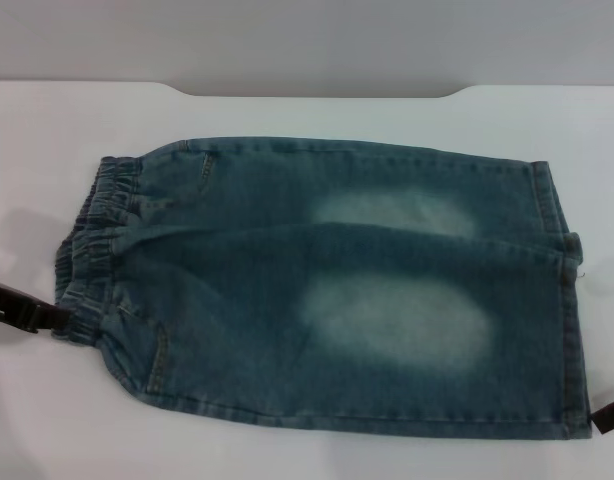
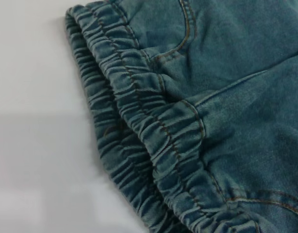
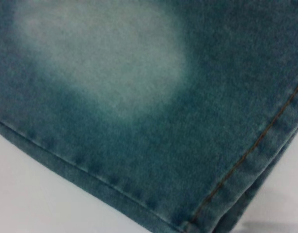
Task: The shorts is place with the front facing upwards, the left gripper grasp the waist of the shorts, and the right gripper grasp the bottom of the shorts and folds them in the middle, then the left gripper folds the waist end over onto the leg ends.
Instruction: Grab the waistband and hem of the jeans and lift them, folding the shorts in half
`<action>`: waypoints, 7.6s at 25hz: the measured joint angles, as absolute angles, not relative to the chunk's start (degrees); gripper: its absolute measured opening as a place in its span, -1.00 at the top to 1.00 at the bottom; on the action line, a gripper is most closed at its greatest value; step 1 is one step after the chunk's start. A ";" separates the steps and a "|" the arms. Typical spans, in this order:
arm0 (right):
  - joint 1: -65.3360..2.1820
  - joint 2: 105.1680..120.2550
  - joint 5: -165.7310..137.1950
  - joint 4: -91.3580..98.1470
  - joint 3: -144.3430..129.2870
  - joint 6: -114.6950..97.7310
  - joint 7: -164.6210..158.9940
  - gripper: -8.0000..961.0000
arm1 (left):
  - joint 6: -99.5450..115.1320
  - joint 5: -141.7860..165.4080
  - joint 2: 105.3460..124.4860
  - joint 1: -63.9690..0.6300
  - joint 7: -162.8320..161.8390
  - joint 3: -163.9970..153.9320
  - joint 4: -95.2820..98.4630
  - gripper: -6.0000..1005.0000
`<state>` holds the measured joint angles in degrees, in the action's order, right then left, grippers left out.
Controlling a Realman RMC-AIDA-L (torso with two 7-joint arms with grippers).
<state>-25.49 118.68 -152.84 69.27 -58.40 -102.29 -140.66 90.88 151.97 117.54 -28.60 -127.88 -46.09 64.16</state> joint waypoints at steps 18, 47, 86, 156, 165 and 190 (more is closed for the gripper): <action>-27.46 118.84 -152.61 69.68 -58.81 -102.21 -140.78 0.64 | 90.81 151.88 117.60 -28.66 -127.88 -46.23 63.99 0.93; -27.59 118.93 -151.87 70.37 -60.34 -103.43 -141.53 0.66 | 90.41 151.91 117.60 -29.18 -127.97 -46.17 63.63 0.93; -27.31 118.73 -152.51 69.14 -60.29 -103.72 -141.76 0.69 | 90.26 151.88 117.68 -29.22 -127.72 -46.23 63.55 0.93; -30.05 119.01 -151.90 64.78 -60.84 -101.85 -141.72 0.73 | 90.26 151.79 117.78 -29.44 -127.26 -46.32 63.54 0.93; -29.80 118.94 -150.66 64.91 -63.78 -101.25 -141.66 0.86 | 90.26 151.79 117.78 -29.44 -127.26 -46.32 63.60 0.93; -23.13 118.66 -144.48 80.29 -58.29 -101.13 -141.14 0.95 | 90.59 142.11 117.67 -28.80 -127.32 -46.24 66.67 0.94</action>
<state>-23.13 118.66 -144.48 80.29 -58.29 -101.13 -141.14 90.59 142.11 117.67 -28.80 -127.32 -46.24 66.67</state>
